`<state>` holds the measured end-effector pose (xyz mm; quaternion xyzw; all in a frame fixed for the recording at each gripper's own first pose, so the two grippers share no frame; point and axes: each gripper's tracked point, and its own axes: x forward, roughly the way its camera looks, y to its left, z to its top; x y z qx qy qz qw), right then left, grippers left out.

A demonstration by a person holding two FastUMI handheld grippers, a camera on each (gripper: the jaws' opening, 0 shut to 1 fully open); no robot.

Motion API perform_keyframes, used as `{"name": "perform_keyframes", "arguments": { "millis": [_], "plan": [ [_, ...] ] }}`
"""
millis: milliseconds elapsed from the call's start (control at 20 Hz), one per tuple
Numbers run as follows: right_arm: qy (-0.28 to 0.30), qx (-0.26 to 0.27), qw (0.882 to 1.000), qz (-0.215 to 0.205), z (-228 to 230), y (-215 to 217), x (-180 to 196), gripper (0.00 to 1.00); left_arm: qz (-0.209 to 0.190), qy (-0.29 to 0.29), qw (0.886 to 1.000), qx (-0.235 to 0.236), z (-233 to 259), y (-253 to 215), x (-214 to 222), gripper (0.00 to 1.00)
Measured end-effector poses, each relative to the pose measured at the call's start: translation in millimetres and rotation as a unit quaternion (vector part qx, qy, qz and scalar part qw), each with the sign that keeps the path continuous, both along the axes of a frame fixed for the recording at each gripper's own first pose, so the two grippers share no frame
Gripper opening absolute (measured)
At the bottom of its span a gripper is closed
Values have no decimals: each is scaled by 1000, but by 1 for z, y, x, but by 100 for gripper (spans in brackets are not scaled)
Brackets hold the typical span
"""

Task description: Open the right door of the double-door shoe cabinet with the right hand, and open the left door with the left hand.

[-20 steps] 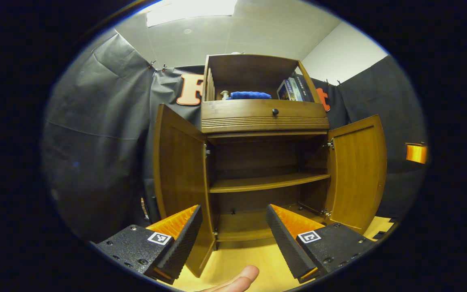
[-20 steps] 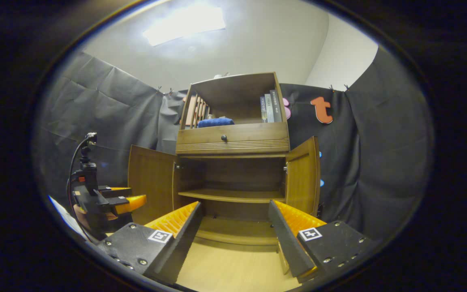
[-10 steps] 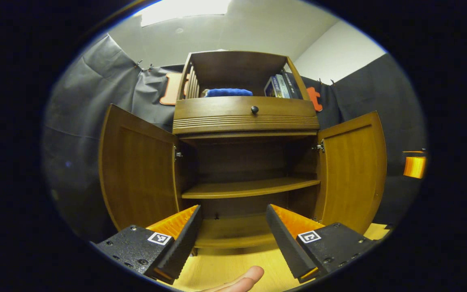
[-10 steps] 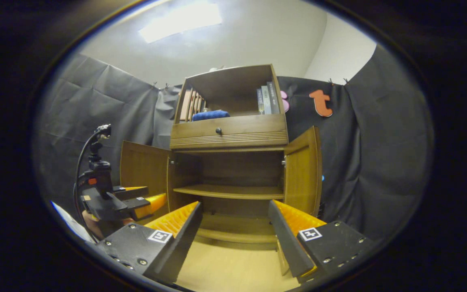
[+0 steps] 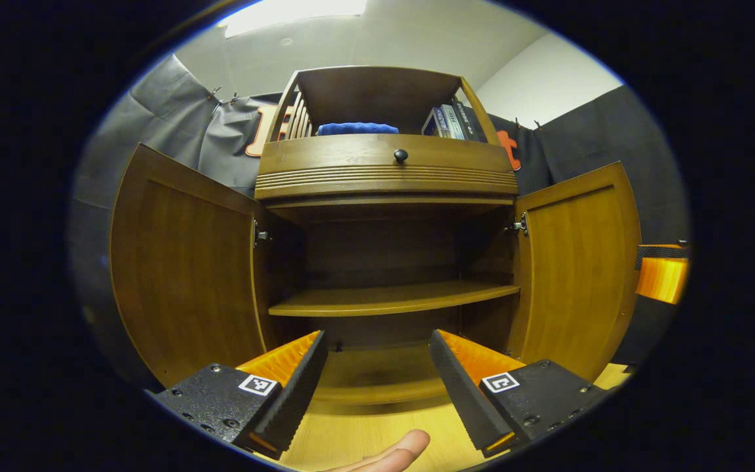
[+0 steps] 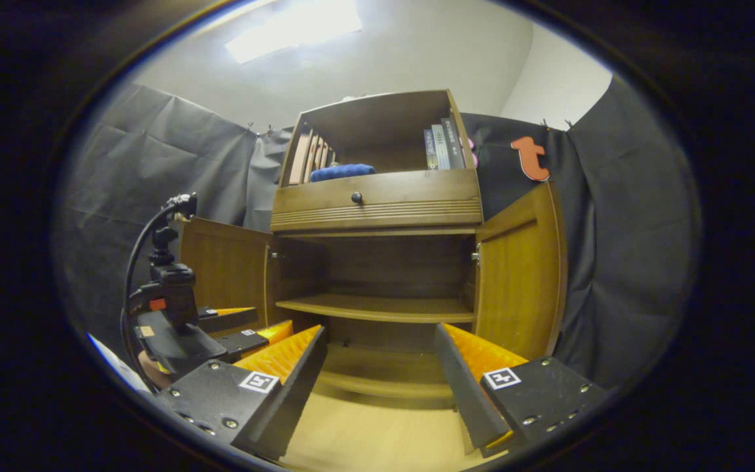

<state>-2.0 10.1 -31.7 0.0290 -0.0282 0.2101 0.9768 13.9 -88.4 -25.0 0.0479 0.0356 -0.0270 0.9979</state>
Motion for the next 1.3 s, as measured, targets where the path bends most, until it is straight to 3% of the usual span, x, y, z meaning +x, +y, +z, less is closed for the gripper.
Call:
{"name": "perform_keyframes", "arguments": {
  "millis": [100, 650, 1300],
  "plan": [
    [1, 2, 1000, -1, -6, 7, 12, 94, -6, 5, 1000, 4, -2, -2, 5, 99],
    [22, 6, 1000, 4, -32, 49, 48, 98, 8, 8, 1000, -25, 0, 20, 14, 98],
    [19, 5, 1000, 19, -25, 60, 32, 94, 11, -3, 999, -30, 8, 30, 10, 98]
  ]
}}
